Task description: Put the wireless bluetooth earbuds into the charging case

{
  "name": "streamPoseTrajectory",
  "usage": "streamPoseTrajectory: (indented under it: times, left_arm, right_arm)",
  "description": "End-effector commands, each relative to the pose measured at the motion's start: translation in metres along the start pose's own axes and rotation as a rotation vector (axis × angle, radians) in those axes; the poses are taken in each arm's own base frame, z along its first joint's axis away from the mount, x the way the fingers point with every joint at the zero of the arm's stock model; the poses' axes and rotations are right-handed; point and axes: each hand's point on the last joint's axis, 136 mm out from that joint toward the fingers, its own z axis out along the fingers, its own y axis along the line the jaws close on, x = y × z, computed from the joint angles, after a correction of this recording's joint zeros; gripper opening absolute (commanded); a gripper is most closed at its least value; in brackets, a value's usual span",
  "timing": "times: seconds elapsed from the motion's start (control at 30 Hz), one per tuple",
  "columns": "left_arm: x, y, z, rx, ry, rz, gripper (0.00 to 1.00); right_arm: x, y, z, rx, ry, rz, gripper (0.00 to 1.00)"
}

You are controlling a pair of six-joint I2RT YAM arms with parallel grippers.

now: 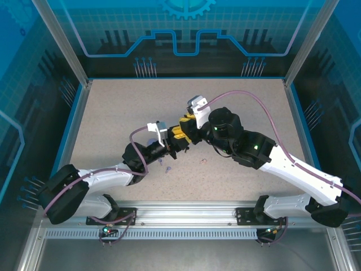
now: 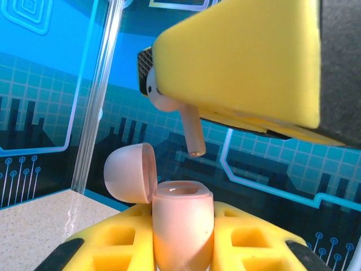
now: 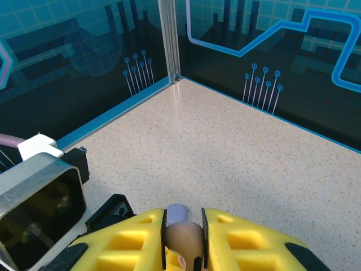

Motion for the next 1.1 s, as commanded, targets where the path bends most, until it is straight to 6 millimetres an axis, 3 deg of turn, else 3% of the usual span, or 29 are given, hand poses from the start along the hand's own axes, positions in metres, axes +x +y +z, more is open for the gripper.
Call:
streamPoseTrajectory:
  times: [0.0,1.07]
  left_arm:
    - [-0.020,-0.005,0.002,0.006,-0.078,0.003,0.02]
    - [-0.019,-0.004,0.003,0.003,-0.080,-0.005,0.03]
  right_arm:
    - [0.001,-0.004,-0.004,0.017,-0.016,0.012,0.22]
    - [0.022,-0.011,-0.006,0.003,0.049,0.074,0.25]
